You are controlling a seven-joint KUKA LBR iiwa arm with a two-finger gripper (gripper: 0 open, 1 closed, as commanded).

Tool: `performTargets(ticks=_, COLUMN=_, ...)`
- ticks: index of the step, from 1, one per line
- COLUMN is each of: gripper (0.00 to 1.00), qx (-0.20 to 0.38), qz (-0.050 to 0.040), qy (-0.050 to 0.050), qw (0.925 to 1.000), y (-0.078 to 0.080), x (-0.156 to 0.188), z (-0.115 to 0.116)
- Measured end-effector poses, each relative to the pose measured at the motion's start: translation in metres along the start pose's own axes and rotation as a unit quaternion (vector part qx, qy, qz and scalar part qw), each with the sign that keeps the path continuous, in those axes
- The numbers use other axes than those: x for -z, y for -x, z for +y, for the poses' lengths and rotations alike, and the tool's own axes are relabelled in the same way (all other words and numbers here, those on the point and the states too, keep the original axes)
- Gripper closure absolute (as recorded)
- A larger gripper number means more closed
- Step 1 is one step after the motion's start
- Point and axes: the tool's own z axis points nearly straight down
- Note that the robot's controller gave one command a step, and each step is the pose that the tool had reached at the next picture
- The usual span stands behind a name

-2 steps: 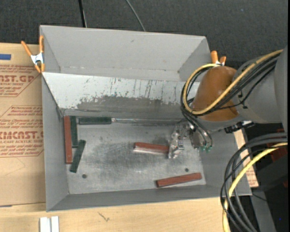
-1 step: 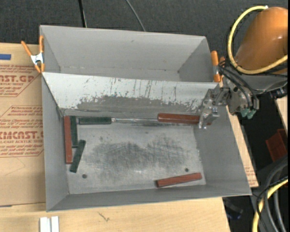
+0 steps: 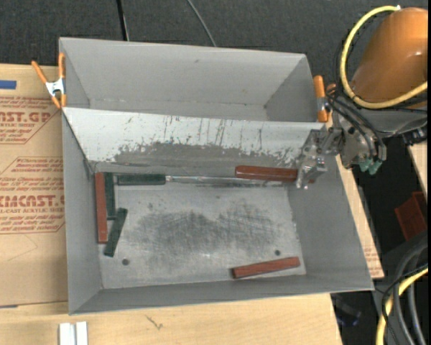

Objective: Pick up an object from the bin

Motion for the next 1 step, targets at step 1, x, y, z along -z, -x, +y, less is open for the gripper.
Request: performTargets(ticks=1, gripper=1.0, qx=0.002, qz=0.0015, qy=0.0, qw=1.0, y=-0.0003, x=-0.0033, z=0.0002)
